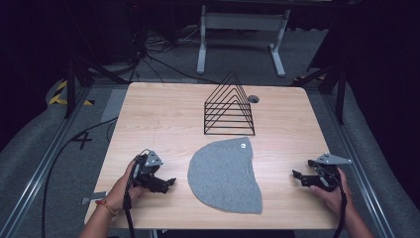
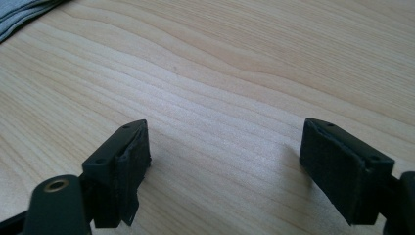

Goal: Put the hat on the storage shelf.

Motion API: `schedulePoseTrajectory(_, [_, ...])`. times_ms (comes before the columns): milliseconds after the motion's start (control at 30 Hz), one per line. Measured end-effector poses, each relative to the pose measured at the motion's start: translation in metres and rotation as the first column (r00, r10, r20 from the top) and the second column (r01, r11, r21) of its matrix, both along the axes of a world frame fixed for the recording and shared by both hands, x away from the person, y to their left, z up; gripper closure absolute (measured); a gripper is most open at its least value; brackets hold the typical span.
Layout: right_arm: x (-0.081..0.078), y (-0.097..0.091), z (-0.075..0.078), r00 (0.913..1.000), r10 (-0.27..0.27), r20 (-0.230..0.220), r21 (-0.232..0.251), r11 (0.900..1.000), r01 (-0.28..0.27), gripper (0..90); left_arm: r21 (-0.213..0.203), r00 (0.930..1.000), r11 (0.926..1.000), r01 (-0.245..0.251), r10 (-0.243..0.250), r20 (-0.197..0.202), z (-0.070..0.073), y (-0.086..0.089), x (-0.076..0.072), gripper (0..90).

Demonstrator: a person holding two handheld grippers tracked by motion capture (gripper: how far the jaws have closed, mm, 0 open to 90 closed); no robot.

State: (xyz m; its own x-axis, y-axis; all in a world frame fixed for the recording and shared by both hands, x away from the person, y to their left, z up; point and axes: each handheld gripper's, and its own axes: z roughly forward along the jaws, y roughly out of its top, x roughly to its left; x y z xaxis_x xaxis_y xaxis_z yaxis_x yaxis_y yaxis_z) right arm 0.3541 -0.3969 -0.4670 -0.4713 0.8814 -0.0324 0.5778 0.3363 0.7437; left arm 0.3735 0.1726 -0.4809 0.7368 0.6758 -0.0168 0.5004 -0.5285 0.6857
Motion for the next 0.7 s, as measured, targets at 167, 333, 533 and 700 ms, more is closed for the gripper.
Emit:
schedulePoseTrajectory(167, [0.001, 0.0, 0.0, 0.9999, 0.01, -0.007, 0.0, 1.0, -0.01, 17.8, -0.005, 0.9998, 0.9998, 0.021, -0.021, 0.003, -0.001, 0.001, -0.007, 0.3])
schedulePoseTrajectory(333, [0.001, 0.001, 0.001, 0.9998, 0.014, -0.012, -0.001, 0.9999, -0.014, 17.6, -0.003, 0.9979, 0.9979, 0.065, -0.065, 0.008, -0.001, 0.003, -0.014, 0.3])
schedulePoseTrajectory(533, [0.001, -0.001, 0.002, 0.9998, 0.013, -0.013, 0.004, 0.9999, -0.013, 24.2, 0.018, 0.9995, 0.9995, 0.025, -0.025, -0.018, 0.007, 0.002, -0.015, 9.9])
schedulePoseTrajectory(700, [0.005, 0.003, 0.008, 0.9984, 0.053, -0.019, 0.002, 0.9986, -0.053, 36.4, 0.011, 0.9979, 0.9981, 0.06, -0.06, 0.023, 0.014, -0.001, -0.02, 23.8])
